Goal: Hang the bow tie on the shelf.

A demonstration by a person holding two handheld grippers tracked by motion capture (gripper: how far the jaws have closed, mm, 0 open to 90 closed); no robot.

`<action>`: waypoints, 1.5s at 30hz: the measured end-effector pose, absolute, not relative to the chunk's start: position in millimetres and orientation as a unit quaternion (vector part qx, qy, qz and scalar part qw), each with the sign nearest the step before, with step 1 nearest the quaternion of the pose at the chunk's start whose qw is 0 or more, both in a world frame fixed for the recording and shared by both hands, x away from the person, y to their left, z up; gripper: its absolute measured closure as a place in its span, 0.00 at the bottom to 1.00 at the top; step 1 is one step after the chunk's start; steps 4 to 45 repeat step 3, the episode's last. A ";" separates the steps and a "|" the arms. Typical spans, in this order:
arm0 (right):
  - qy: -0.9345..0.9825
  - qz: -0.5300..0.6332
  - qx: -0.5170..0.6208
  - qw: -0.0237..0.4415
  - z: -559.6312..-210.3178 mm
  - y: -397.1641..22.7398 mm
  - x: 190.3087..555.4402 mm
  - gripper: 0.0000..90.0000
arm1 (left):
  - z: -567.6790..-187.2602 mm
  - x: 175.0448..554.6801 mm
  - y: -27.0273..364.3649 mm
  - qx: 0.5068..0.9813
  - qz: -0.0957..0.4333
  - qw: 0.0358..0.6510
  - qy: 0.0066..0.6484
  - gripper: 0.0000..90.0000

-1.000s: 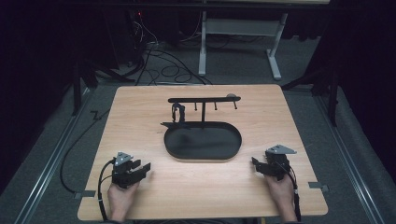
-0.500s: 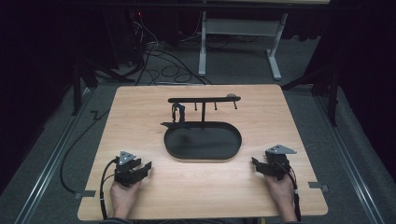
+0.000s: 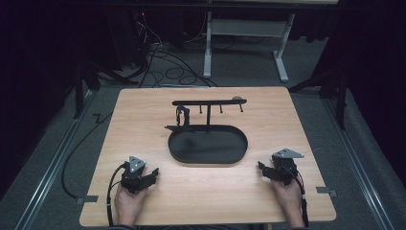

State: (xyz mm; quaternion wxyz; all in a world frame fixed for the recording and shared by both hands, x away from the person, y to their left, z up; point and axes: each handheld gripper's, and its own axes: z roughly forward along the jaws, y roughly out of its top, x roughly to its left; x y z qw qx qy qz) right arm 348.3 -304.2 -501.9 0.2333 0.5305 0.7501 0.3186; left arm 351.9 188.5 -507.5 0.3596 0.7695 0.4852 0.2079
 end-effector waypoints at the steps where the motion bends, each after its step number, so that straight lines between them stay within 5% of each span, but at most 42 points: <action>1: 0.750 0.319 0.531 0.233 -501.9 -304.2 348.3 0.40 | -507.4 352.0 188.9 0.770 0.206 0.360 0.485 0.45; 45: 0.750 0.319 0.531 0.233 -501.9 -304.2 348.3 0.40 | -507.4 352.0 188.9 0.770 0.206 0.361 0.485 0.45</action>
